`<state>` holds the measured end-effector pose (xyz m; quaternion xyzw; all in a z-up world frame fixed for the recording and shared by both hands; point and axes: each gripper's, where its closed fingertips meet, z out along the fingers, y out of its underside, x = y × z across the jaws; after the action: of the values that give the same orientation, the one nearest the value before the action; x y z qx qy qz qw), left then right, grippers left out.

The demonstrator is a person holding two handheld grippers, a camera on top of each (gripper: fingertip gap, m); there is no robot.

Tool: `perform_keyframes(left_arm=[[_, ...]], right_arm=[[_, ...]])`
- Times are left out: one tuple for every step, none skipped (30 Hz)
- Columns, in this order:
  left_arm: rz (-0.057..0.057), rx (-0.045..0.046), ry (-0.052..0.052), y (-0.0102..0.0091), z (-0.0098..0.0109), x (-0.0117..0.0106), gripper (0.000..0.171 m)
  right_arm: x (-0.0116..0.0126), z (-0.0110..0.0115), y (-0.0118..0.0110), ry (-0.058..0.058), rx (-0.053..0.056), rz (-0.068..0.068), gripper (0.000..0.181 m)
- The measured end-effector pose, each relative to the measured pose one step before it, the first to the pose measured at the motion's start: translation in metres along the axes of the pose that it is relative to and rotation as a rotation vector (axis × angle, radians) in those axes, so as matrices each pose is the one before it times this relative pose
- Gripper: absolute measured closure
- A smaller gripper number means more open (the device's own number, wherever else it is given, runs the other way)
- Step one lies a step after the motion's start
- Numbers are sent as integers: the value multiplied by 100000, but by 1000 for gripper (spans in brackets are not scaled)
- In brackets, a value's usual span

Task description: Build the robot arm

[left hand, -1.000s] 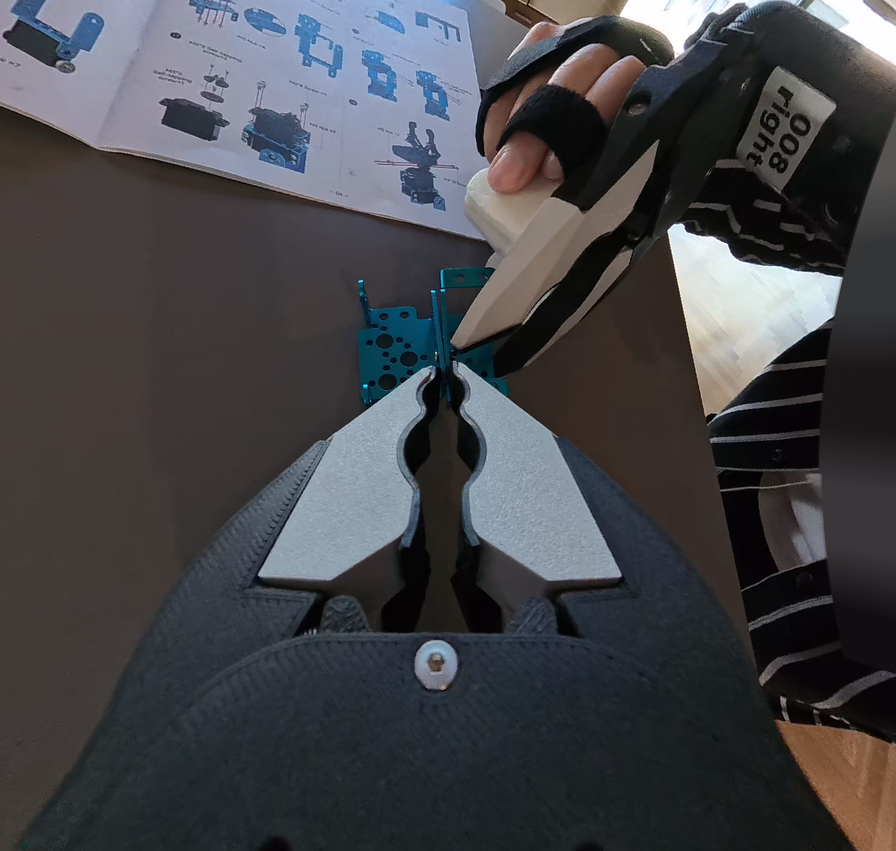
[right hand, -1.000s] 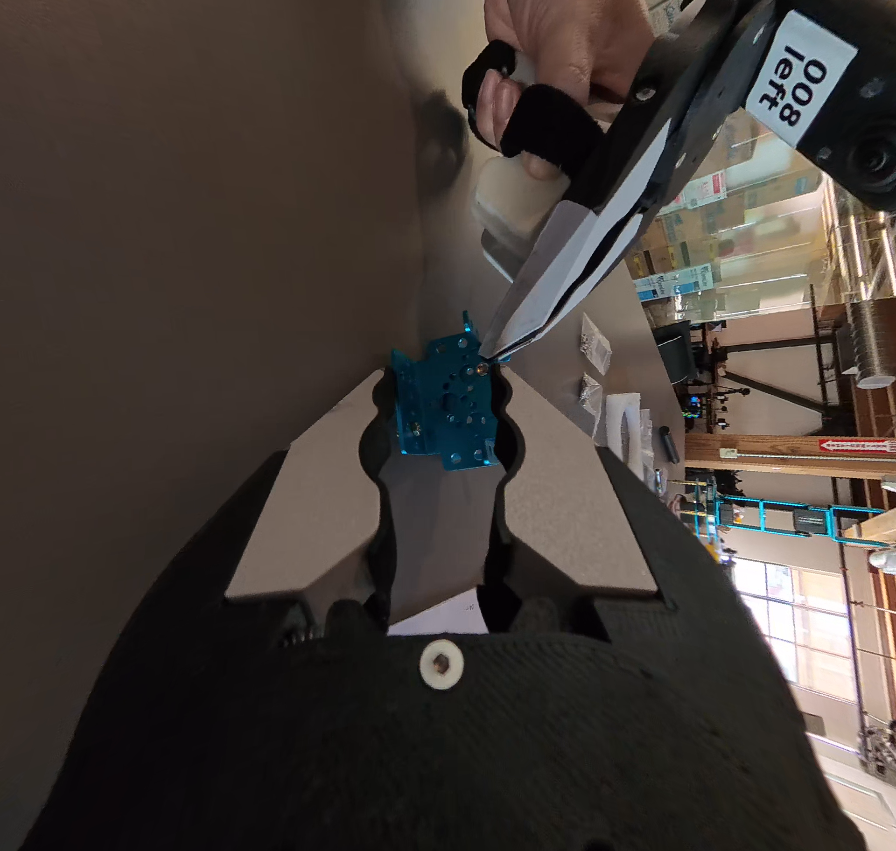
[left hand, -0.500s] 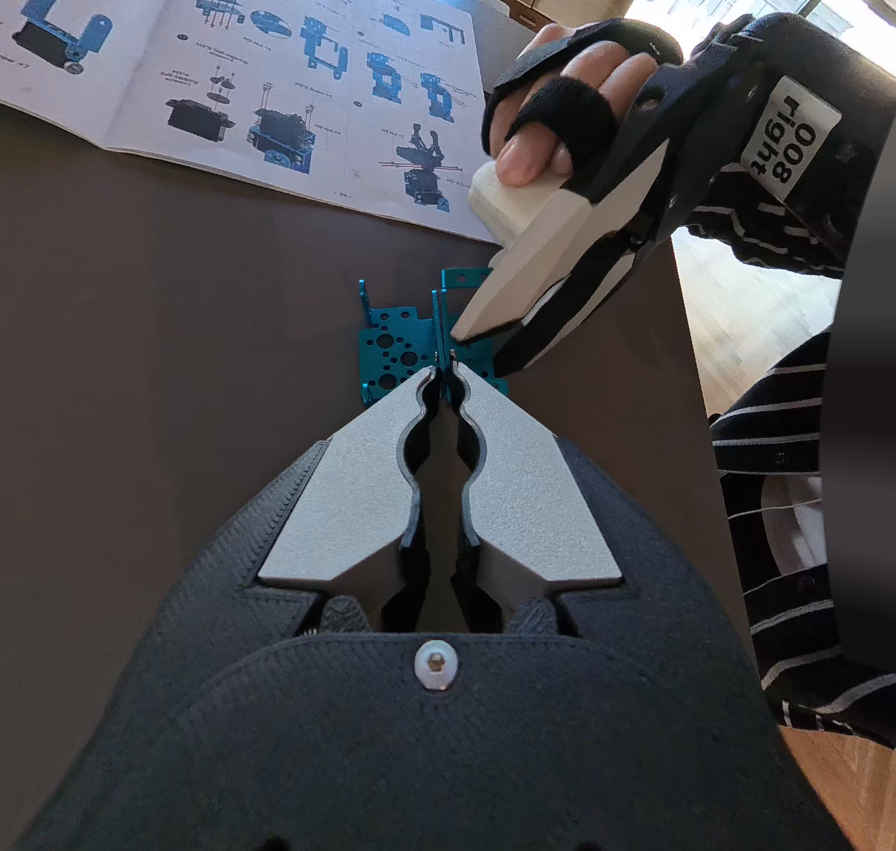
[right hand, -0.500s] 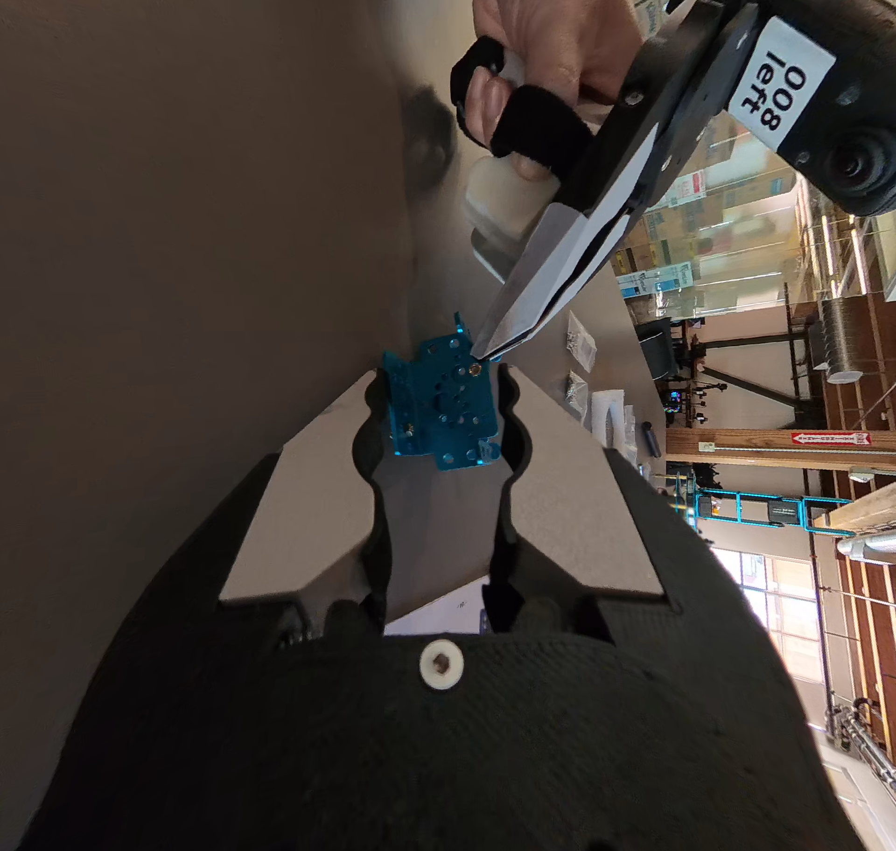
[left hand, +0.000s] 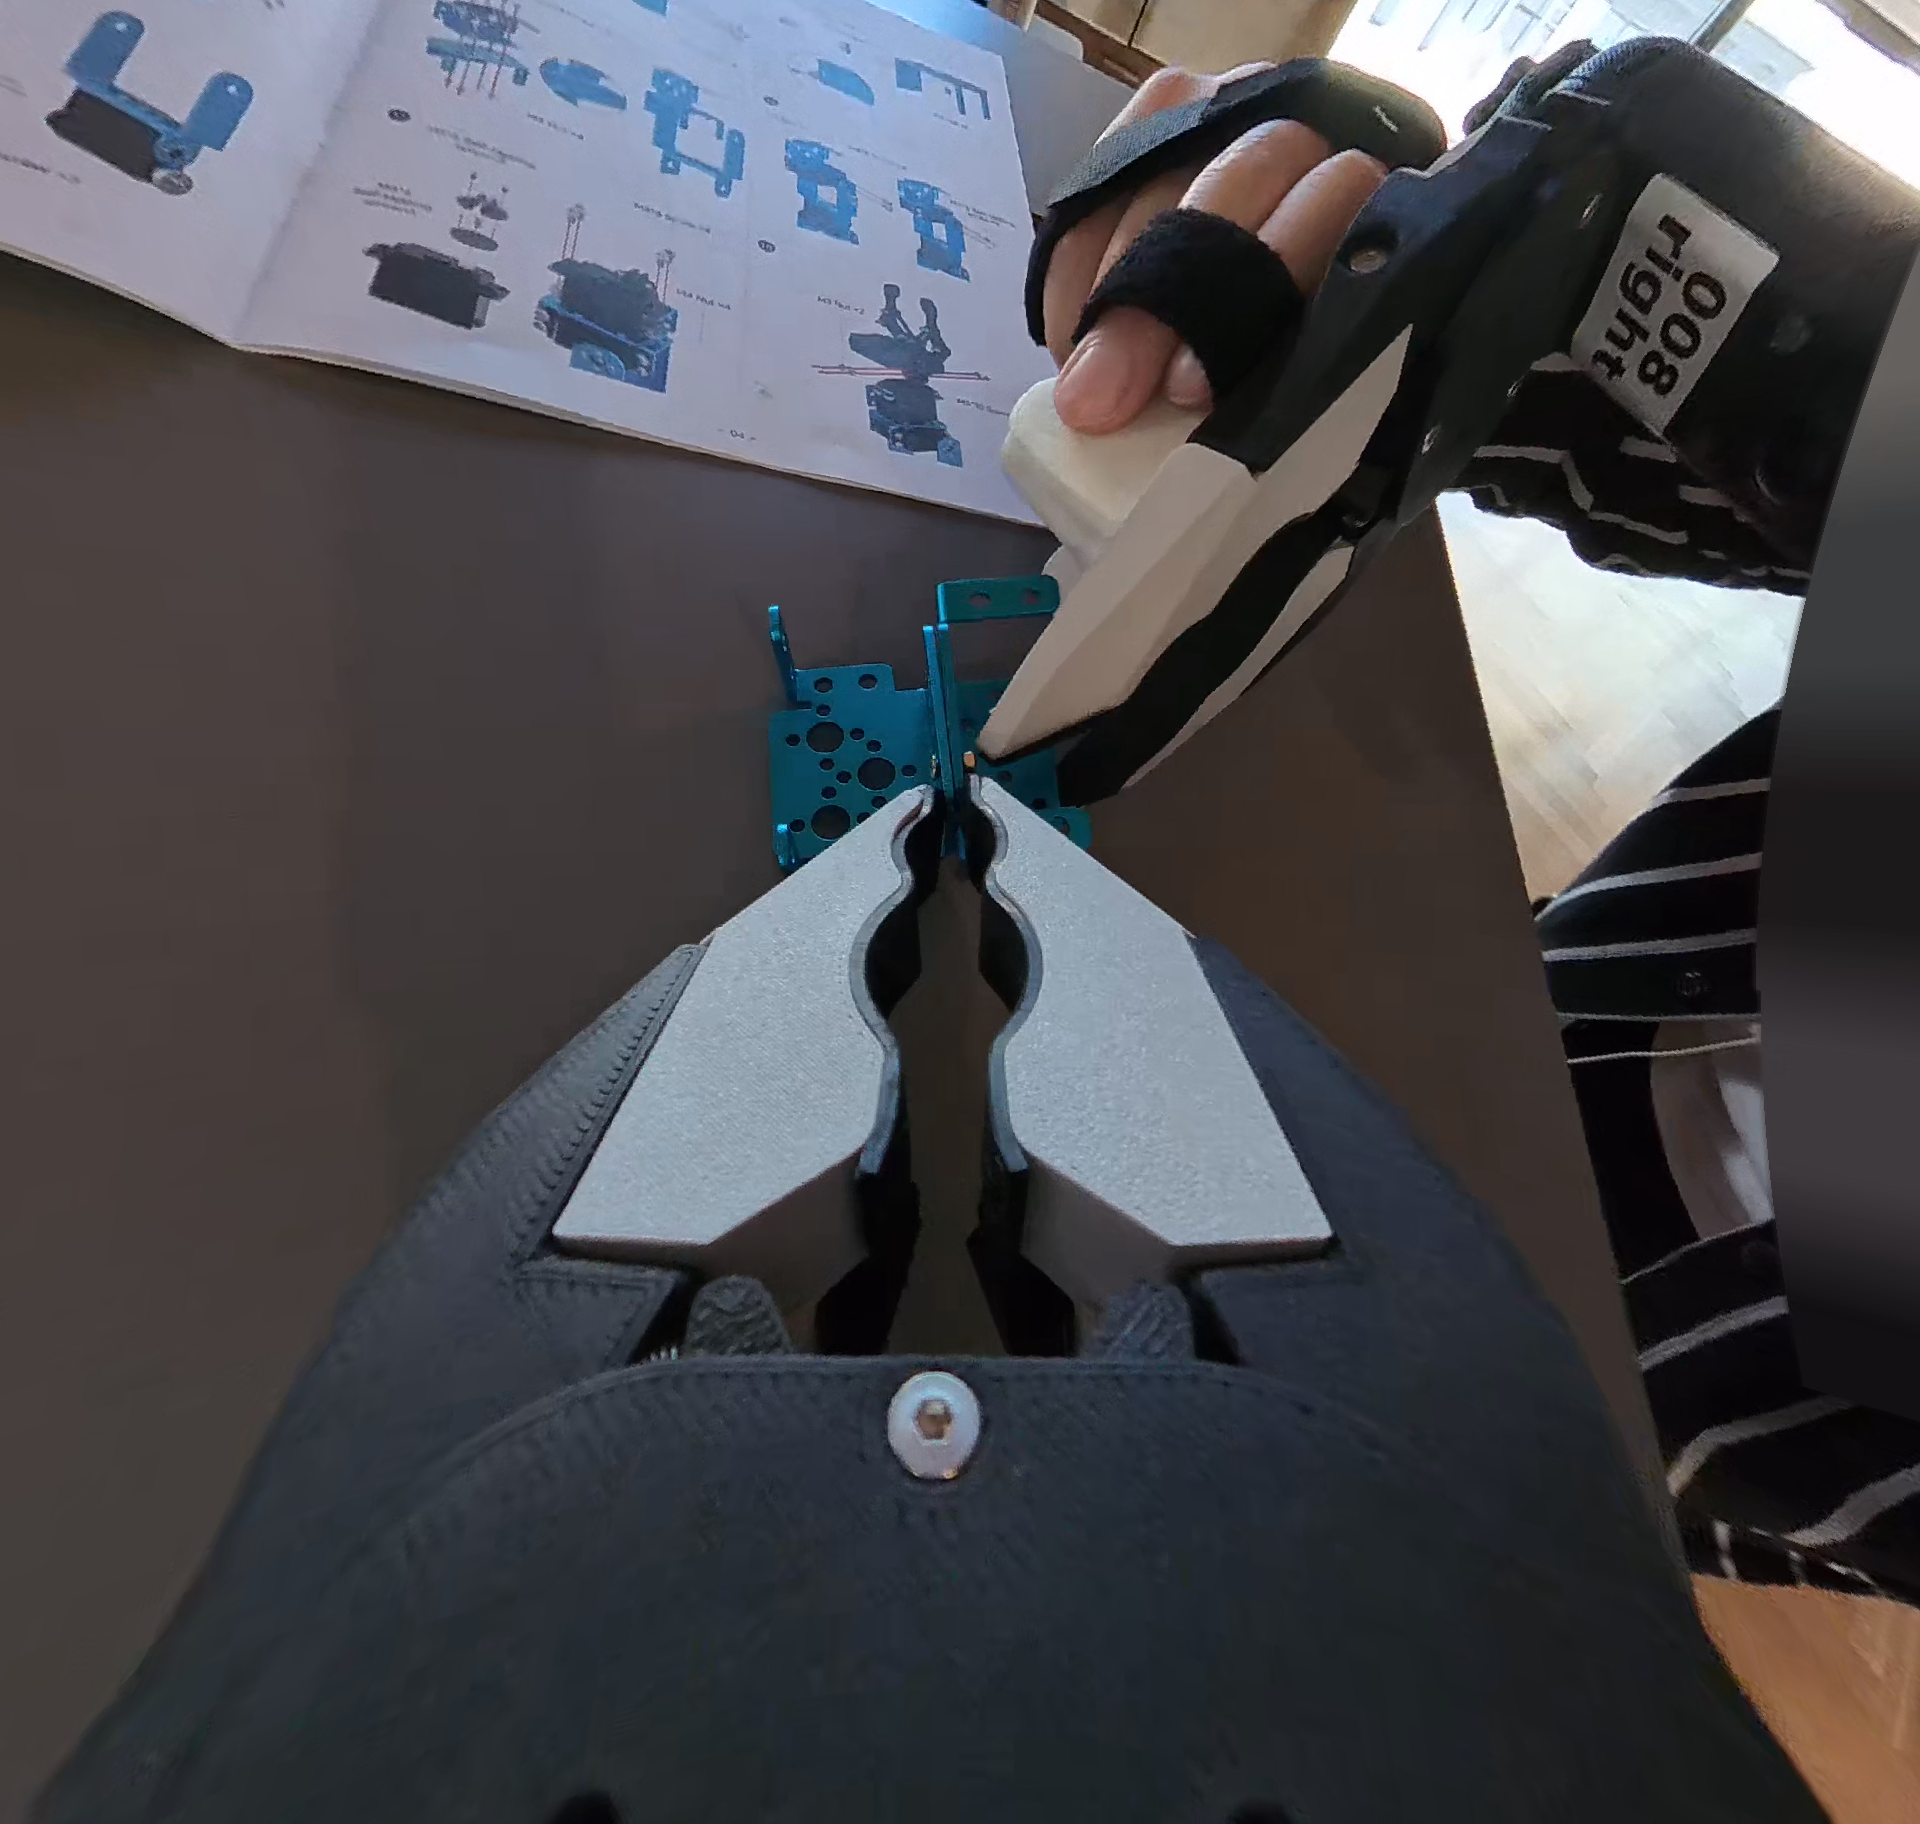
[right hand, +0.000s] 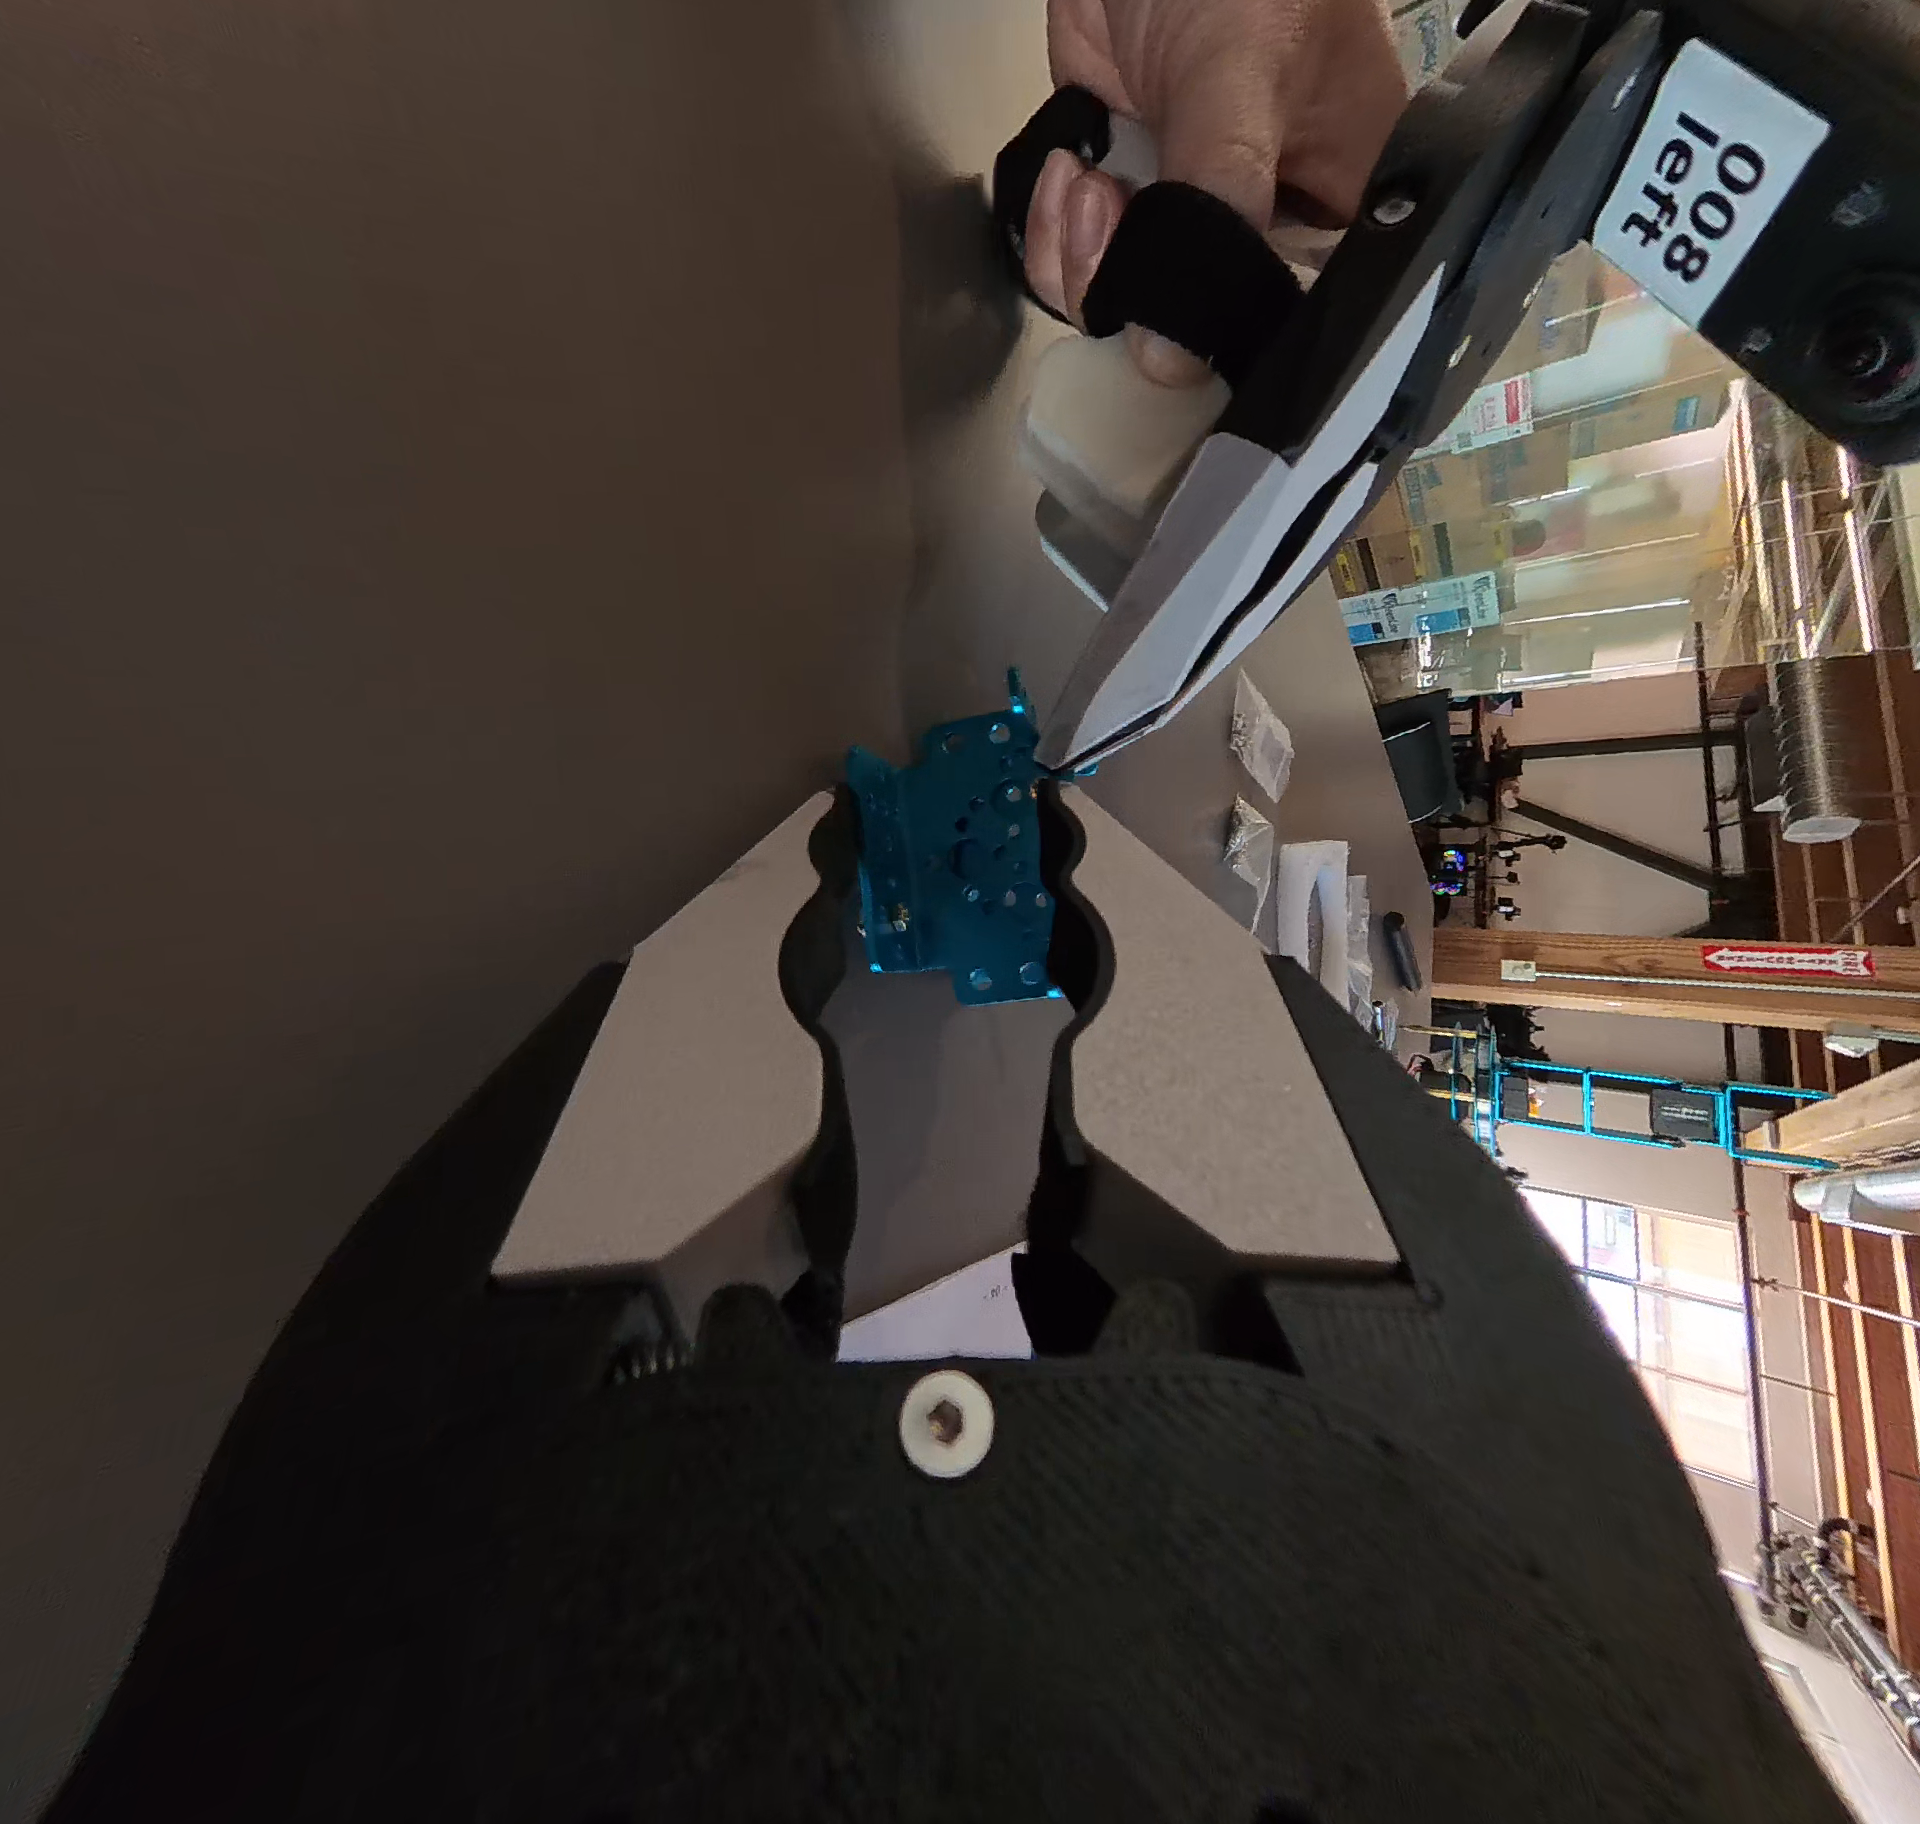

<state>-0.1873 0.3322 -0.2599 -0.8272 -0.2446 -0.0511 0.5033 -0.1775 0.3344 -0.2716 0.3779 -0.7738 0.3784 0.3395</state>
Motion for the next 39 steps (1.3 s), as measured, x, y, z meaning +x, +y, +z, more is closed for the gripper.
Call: perform_keyframes(left_arm=[[651, 488, -76, -14, 23, -29, 169], [665, 28, 10, 7, -3, 5, 169], [1170, -181, -167, 25, -38, 14, 169], [1632, -183, -726, 42, -40, -16, 169], [1911, -173, -965, 25, -32, -16, 169], [2017, -188, -798, 11, -18, 30, 169], [2013, -285, -798, -2, -22, 51, 169], [1934, -143, -997, -15, -3, 14, 169], [1759, 333, -832, -74, -19, 34, 169], [1382, 348, -825, -73, -32, 12, 169], [1300, -280, -414, -7, -26, 71, 169], [1387, -617, 258, 45, -18, 174, 169], [1724, -628, 547, 27, 7, 255, 169], [2285, -500, 341, -18, 19, 277, 169], [3064, -435, -127, -36, 45, 264, 169], [3721, -542, -502, -47, 67, 266, 169], [4051, -596, -697, -49, 82, 276, 169], [4233, -620, -675, -40, 80, 308, 169], [4156, -558, -503, -30, 96, 341, 169], [3652, 1, -82, -99, 62, 372, 169], [2707, 668, -307, -192, 22, 271, 169], [2228, -159, -746, -31, 9, 115, 169], [1975, -385, -227, 43, 4, 135, 169], [1574, 282, -78, -54, -15, 148, 169], [1673, 229, -314, -43, -11, 100, 169], [2065, 170, -522, -49, -23, 103, 169], [2336, 61, -596, -64, -31, 113, 169], [2596, -94, -720, -64, -25, 121, 169], [2961, -291, -1076, -49, -37, 75, 169], [3251, -210, -1301, -66, -29, 87, 169], [3278, -28, -1225, -95, -39, 91, 169], [3006, -59, -1247, -80, -12, 77, 169], [2610, -101, -1115, -83, -10, 71, 169], [2220, -19, -895, -82, 3, 70, 169], [1872, 160, -560, -80, -19, 95, 169], [1431, 308, -204, -81, -21, 100, 169], [774, -8, -380, -21, 6, 33, 169], [181, -34, -477, 19, 16, -34, 169], [-382, 303, -213, 3, -16, -35, 169]], right_arm=[[18, -23, 74, -206, 25, 815, 146], [-7, -29, 74, -214, -55, 556, 146], [-64, -45, 41, -458, 81, 227, 148], [-72, -77, -35, -344, 510, -68, 148], [-64, -97, -124, -188, 996, -475, 147], [81, -123, -141, 849, 1017, -588, 143], [165, -131, -143, 1297, 845, -620, 138], [139, -125, -167, 752, 1178, 282, 132], [23, -89, -190, -543, 1518, 2115, 129], [-189, -60, -320, -2823, 2847, 5453, 127], [-91, -67, -379, -3402, 3714, 8497, 122], [123, -152, -372, -2703, 3614, 8698, 120], [430, -265, -375, -1024, 3539, 7808, 121], [622, -285, -288, 267, 3079, 7292, 121], [278, -242, -218, -1859, 2337, 7068, 127], [-111, -175, -76, -3717, 1312, 6369, 139], [78, 12, 150, -1686, 56, 5318, 146], [25, 133, 371, -1216, -1549, 3183, 147], [-212, 178, 532, -1860, -2623, 838, 150], [-170, 194, 545, -1030, -2973, -264, 154], [-208, 100, 96, -987, -498, -272, 154], [-382, 15, -56, -2075, 185, -62, 160], [-387, 7, -3, -2232, -346, 54, 165], [-100, 1, -37, -431, -268, 152, 166], [-83, -7, -10, -344, -290, -86, 167], [-101, -15, -31, -352, -74, -123, 167], [-93, -32, -40, -338, 0, -259, 168], [-136, -24, -48, -545, 140, -626, 169], [-177, -26, -46, -631, 18, -1060, 167], [-168, -44, -40, -461, -104, -1445, 166], [-134, -39, 2, -118, -514, -1717, 165], [-61, -34, -10, 373, -610, -1727, 165], [-16, -11, 24, 659, -1027, -1154, 167], [-43, -6, -21, 311, -727, -643, 168], [21, -28, -61, 650, -359, -745, 170], [155, -46, -76, 1726, -238, -1251, 176], [76, -8, 22, 1334, -660, -1632, 178], [47, 31, 47, 1021, -758, -1210, 178], [37, 19, -4, 751, -464, -715, 178]])
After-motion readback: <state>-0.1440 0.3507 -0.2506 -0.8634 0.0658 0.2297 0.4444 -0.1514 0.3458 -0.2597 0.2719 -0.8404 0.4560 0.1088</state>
